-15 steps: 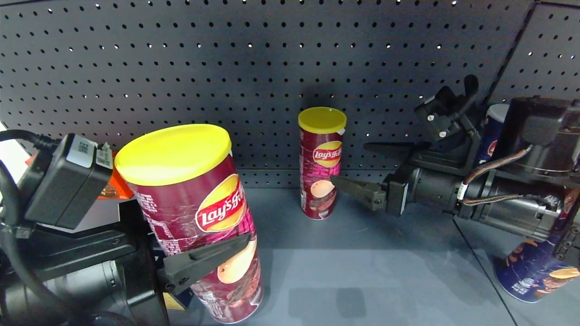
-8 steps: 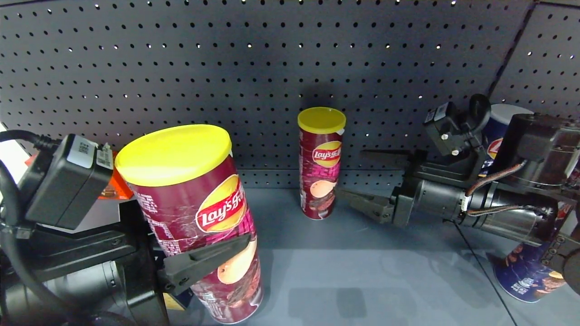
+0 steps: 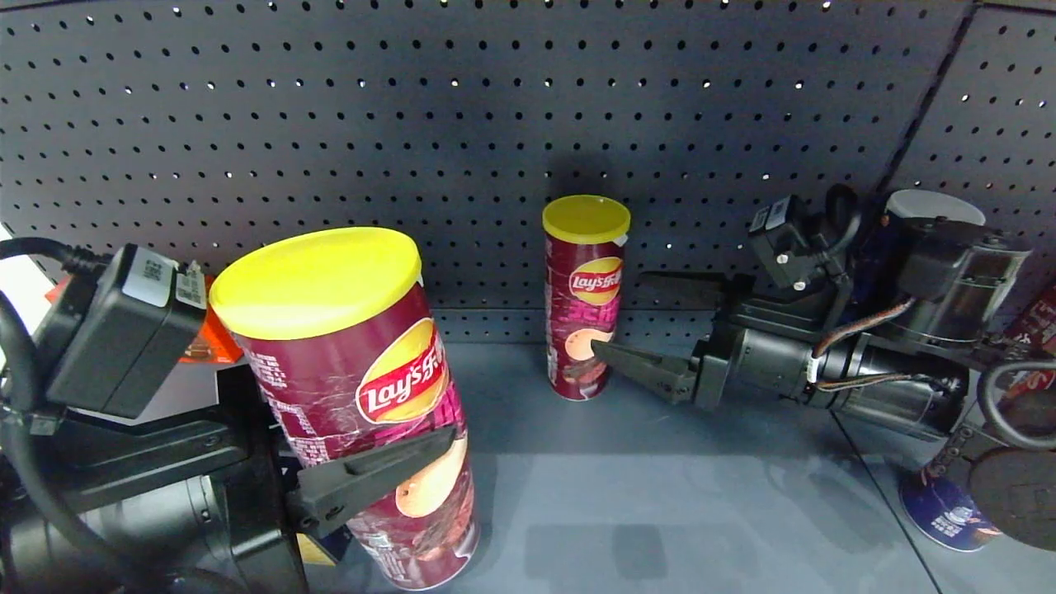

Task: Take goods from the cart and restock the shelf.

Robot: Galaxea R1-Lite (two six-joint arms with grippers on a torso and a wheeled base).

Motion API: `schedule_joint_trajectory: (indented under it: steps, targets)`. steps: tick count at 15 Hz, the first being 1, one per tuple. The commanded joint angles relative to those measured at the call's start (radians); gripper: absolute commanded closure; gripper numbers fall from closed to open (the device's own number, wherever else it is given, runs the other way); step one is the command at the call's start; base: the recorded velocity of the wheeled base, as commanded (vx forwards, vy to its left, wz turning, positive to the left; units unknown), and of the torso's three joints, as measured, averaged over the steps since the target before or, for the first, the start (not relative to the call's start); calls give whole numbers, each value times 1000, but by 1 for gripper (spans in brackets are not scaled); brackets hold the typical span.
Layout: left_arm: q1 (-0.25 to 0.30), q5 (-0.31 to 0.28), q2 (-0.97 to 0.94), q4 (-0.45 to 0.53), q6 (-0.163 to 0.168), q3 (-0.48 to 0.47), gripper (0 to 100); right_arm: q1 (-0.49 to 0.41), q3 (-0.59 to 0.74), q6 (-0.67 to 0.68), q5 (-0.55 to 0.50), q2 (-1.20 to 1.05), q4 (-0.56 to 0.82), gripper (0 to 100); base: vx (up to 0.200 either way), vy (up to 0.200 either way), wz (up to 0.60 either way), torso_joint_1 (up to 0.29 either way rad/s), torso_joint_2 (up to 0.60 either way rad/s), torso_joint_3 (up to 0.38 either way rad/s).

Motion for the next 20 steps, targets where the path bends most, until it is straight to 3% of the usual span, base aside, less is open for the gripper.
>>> schedule_joint_trajectory:
  steps: [1, 7, 20]
  targets:
    - [0, 0, 2, 0, 0, -1, 100, -1, -19, -1, -1, 43, -3, 0, 0, 0, 0, 0, 0, 0]
    - [0, 0, 2, 0, 0, -1, 100, -13, -39, -1, 8, 115, -33, 0, 0, 0, 0, 0, 0, 0]
    - [1, 0, 0, 0, -2, -1, 100, -50, -95, -1, 140, 227, -40, 0, 0, 0, 0, 0, 0, 0]
